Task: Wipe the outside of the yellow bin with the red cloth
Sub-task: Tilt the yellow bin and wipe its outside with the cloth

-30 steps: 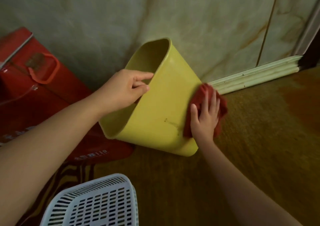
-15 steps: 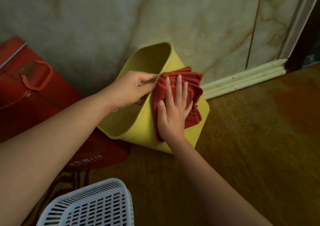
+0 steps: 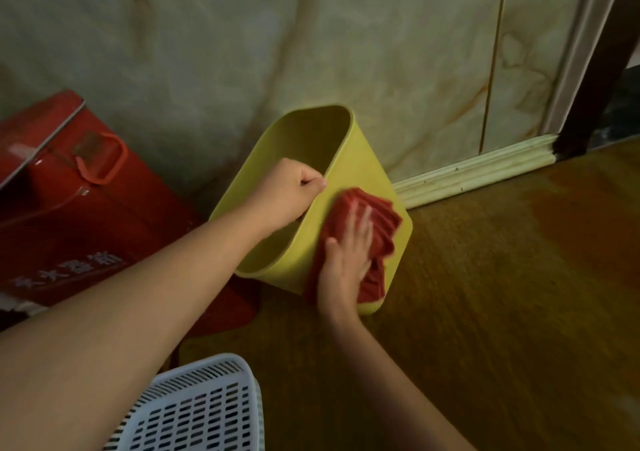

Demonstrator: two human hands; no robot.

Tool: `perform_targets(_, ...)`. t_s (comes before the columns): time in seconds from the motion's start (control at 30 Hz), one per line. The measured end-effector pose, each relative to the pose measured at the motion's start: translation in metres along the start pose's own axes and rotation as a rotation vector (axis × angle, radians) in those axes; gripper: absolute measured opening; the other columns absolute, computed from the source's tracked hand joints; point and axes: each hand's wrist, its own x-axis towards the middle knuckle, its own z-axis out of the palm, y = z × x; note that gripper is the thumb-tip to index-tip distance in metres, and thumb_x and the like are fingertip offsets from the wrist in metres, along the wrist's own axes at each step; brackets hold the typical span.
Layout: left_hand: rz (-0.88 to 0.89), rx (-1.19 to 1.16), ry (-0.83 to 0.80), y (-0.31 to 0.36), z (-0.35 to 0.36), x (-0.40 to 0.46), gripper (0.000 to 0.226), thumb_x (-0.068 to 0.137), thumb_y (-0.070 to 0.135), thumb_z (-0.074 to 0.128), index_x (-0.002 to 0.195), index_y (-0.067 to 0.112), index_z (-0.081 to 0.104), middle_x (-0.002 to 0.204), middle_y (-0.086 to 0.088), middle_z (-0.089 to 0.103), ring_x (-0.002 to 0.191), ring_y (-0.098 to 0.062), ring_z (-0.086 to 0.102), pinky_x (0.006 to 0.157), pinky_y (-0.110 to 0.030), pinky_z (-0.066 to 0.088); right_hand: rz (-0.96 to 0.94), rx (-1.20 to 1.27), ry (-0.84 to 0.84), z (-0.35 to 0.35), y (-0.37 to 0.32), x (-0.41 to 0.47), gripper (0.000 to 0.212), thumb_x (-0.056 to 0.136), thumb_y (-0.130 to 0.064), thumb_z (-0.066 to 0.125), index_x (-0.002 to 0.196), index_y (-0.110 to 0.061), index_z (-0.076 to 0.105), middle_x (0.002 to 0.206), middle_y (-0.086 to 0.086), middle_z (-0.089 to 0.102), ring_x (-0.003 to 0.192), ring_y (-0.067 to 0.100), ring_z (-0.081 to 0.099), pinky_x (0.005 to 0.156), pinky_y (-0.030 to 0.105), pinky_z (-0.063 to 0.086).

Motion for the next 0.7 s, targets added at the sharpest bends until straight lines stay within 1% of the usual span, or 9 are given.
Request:
perform_targets(0.07, -0.062, -0.055, 0.078, 0.003, -0.008, 0.001, 0.025, 0.085, 0.012, 0.052, 0.067, 0.004, 0.067, 0.051, -0.003, 0.049, 0.044, -0.001, 0.043, 0.049, -0.02, 0.038, -0.223, -0.103, -0.114, 0.005, -0.016, -0.019, 0.055, 0.086, -0.048, 0.02, 0.129, -0.065, -0.01, 0.147, -0.032, -0.019, 0.139, -0.001, -0.021, 0.107, 0.046, -0.012)
perform_targets(0.17, -0.161, -0.213, 0.111, 0.009, -0.014, -0.003, 0.019, 0.084, 0.012, 0.054, 0.074, 0.01, 0.069, 0.063, -0.003, 0.062, 0.062, -0.015, 0.058, 0.063, -0.029, 0.051, -0.37, -0.245, -0.117, -0.012, -0.013, -0.021, 0.053, 0.088, -0.059, 0.025, 0.135, -0.06, -0.001, 0.152, -0.028, -0.01, 0.142, 0.003, -0.015, 0.108, 0.052, -0.008)
perform_targets(0.3, -0.294, -0.529, -0.266, 0.0, -0.03, -0.032, 0.019, 0.088, 0.028, 0.05, 0.083, 0.017, 0.064, 0.072, 0.004, 0.07, 0.062, -0.003, 0.065, 0.056, -0.018, 0.053, -0.312, -0.272, -0.132, -0.035, 0.005, -0.005, 0.05, 0.081, -0.073, 0.024, 0.125, -0.072, 0.001, 0.148, -0.034, -0.009, 0.143, 0.003, -0.012, 0.109, 0.059, -0.008)
perform_targets(0.37, -0.176, -0.255, -0.424, -0.024, -0.043, -0.056, 0.011, 0.08, 0.032, 0.062, 0.09, 0.029, 0.066, 0.08, 0.017, 0.072, 0.074, 0.009, 0.063, 0.065, -0.011, 0.05, -0.211, -0.289, -0.16, -0.041, 0.016, 0.009, 0.047, 0.079, -0.073, 0.027, 0.118, -0.075, 0.0, 0.147, -0.033, -0.009, 0.142, 0.003, -0.011, 0.11, 0.066, -0.003)
perform_targets(0.43, -0.046, 0.109, -0.393, -0.045, -0.052, -0.079, 0.006, 0.076, 0.026, 0.067, 0.077, 0.03, 0.063, 0.078, 0.022, 0.068, 0.084, 0.013, 0.06, 0.077, -0.01, 0.048, -0.177, -0.325, -0.175, -0.044, 0.025, 0.019, 0.047, 0.081, -0.069, 0.029, 0.12, -0.071, 0.002, 0.151, -0.027, -0.004, 0.143, 0.006, -0.008, 0.109, 0.067, 0.002)
perform_targets(0.47, -0.016, 0.154, -0.341, -0.051, -0.053, -0.088, 0.008, 0.078, 0.022, 0.065, 0.071, 0.022, 0.061, 0.071, 0.02, 0.066, 0.083, 0.013, 0.059, 0.077, -0.011, 0.046, -0.179, -0.337, -0.179, -0.043, 0.027, 0.021, 0.049, 0.083, -0.066, 0.03, 0.123, -0.067, 0.003, 0.154, -0.023, -0.001, 0.144, 0.008, -0.006, 0.11, 0.066, 0.002)
perform_targets(0.53, 0.022, 0.097, -0.248, -0.05, -0.05, -0.095, 0.023, 0.082, 0.015, 0.06, 0.06, 0.016, 0.052, 0.053, 0.022, 0.059, 0.065, 0.02, 0.052, 0.061, -0.008, 0.034, -0.182, -0.333, -0.162, -0.04, 0.028, 0.021, 0.05, 0.085, -0.062, 0.029, 0.13, -0.059, 0.007, 0.156, -0.018, 0.005, 0.144, 0.009, -0.003, 0.111, 0.064, 0.003)
perform_targets(0.6, 0.063, 0.063, -0.228, -0.038, -0.044, -0.091, 0.028, 0.082, 0.01, 0.058, 0.058, 0.022, 0.05, 0.049, 0.03, 0.056, 0.053, 0.021, 0.047, 0.052, -0.008, 0.033, -0.156, -0.288, -0.128, -0.043, 0.026, 0.024, 0.052, 0.086, -0.058, 0.028, 0.135, -0.05, 0.012, 0.157, -0.012, 0.008, 0.145, 0.011, 0.002, 0.112, 0.062, 0.005)
perform_targets(0.7, 0.126, 0.03, -0.245, -0.014, -0.032, -0.078, 0.026, 0.083, 0.01, 0.057, 0.062, 0.023, 0.055, 0.049, 0.034, 0.056, 0.052, 0.018, 0.048, 0.053, -0.005, 0.033, -0.093, -0.182, -0.114, -0.06, 0.022, 0.031, 0.052, 0.088, -0.053, 0.023, 0.138, -0.044, 0.015, 0.157, -0.009, 0.015, 0.144, 0.009, 0.009, 0.115, 0.057, 0.009)
